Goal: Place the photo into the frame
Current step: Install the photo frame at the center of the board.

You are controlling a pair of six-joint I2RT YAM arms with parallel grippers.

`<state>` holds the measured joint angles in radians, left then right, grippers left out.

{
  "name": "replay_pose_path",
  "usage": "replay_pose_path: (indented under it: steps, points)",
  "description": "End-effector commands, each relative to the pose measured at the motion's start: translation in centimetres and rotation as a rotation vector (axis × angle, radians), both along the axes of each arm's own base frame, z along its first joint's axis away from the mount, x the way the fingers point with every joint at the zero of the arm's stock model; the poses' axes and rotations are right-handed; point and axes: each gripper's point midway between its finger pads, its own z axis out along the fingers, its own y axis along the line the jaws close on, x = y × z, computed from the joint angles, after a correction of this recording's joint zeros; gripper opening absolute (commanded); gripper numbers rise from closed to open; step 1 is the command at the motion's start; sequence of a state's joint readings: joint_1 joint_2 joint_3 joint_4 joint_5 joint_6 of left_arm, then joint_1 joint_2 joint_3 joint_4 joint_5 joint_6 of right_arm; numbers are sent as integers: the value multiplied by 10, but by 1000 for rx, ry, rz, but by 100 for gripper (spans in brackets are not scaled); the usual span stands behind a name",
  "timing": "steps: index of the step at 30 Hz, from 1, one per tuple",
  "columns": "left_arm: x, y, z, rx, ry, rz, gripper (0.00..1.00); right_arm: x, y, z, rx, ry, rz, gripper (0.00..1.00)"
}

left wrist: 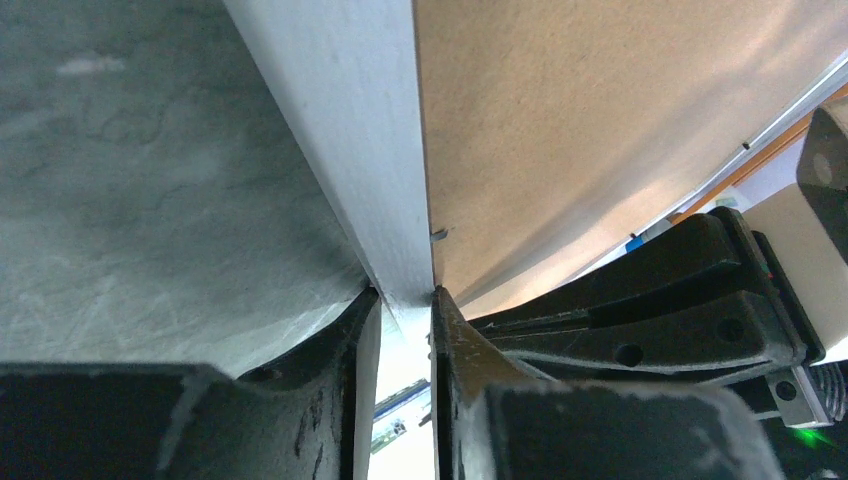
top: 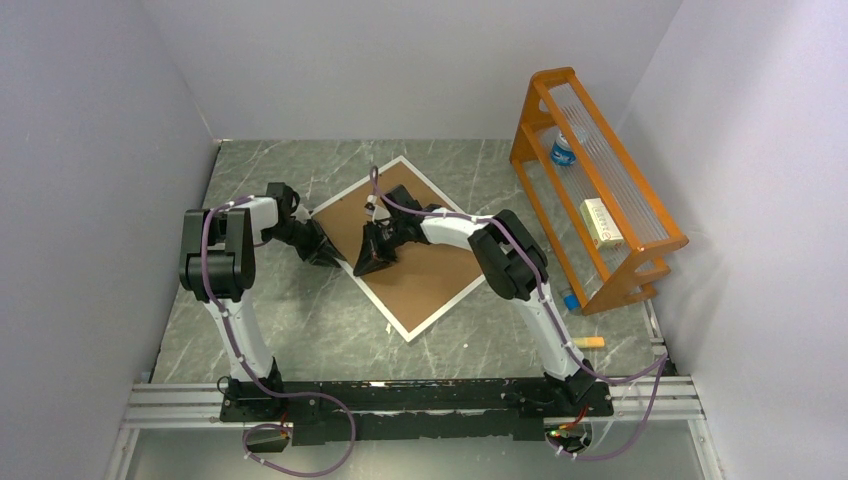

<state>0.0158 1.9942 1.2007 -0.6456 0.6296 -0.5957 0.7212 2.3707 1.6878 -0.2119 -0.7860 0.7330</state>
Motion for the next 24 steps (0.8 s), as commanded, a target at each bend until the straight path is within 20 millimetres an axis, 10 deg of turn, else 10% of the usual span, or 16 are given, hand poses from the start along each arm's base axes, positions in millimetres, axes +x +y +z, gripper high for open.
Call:
replay_pose_path:
  steps: [1,15,24]
  points:
    - [-42,13,-56,175,154,-75,3,32,-38,-72,-228,-33,-150,7]
    - [-48,14,-60,190,173,-83,2,35,-100,-127,-509,-23,-191,0]
    - [-46,14,-59,188,172,-82,2,45,-132,-125,-650,-143,-137,1]
